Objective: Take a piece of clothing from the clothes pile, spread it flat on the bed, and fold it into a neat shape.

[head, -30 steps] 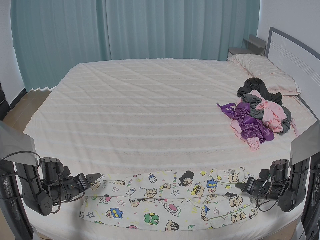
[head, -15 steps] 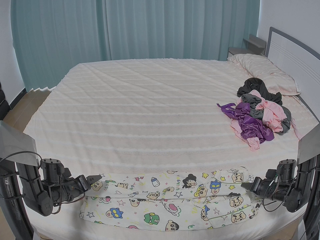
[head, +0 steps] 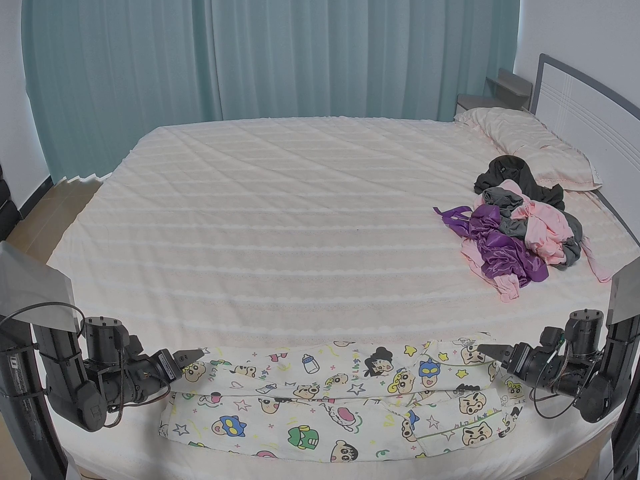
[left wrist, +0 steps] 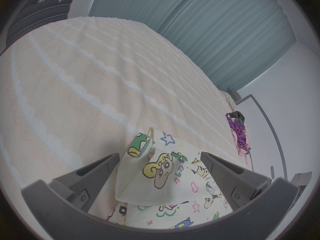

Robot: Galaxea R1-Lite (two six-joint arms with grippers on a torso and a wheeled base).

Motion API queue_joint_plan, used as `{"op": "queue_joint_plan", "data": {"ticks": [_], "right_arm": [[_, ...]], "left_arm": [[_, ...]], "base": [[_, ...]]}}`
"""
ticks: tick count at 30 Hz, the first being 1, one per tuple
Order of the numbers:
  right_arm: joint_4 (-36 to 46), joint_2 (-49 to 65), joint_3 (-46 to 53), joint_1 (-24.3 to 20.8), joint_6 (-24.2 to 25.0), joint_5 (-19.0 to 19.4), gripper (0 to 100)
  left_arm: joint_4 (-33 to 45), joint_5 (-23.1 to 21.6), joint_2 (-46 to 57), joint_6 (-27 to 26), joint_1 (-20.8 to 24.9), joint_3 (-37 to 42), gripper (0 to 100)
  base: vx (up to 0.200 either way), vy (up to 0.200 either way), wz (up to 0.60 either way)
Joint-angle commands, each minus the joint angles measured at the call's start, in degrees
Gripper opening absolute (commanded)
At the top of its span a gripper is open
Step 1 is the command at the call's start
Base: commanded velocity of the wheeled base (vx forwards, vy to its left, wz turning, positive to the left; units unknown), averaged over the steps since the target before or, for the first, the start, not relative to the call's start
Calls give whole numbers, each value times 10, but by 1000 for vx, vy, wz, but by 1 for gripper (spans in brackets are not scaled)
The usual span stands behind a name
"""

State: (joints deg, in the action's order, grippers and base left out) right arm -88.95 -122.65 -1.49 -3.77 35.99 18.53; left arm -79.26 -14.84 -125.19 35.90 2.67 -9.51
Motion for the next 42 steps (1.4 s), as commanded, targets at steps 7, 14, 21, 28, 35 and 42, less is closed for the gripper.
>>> {"op": "queue_joint_plan", "data": {"ticks": [7, 14, 21, 28, 35, 42], "right_arm": [[-3, 13, -43, -3, -6, -13, 100], [-4, -41, -62, -13, -23, -14, 0], [-4, -24, -62, -13, -31, -15, 0], [-5, 12, -58, -32, -37, -37, 0], [-5, 38, -55, -67, -47, -51, 0], [-4, 86, -62, -76, -79, -47, 0]], "left_arm": [[0, 0, 0, 0, 1, -1, 100], [0, 0, 2, 0, 1, -3, 100], [0, 0, 2, 1, 1, -2, 100], [0, 0, 3, 3, 0, -2, 100], [0, 0, 0, 3, 0, -2, 100], [0, 0, 3, 3, -1, -2, 100]], "base": [[0, 0, 0], [0, 0, 0], [0, 0, 0], [0, 0, 0], [0, 0, 0], [0, 0, 0]]}}
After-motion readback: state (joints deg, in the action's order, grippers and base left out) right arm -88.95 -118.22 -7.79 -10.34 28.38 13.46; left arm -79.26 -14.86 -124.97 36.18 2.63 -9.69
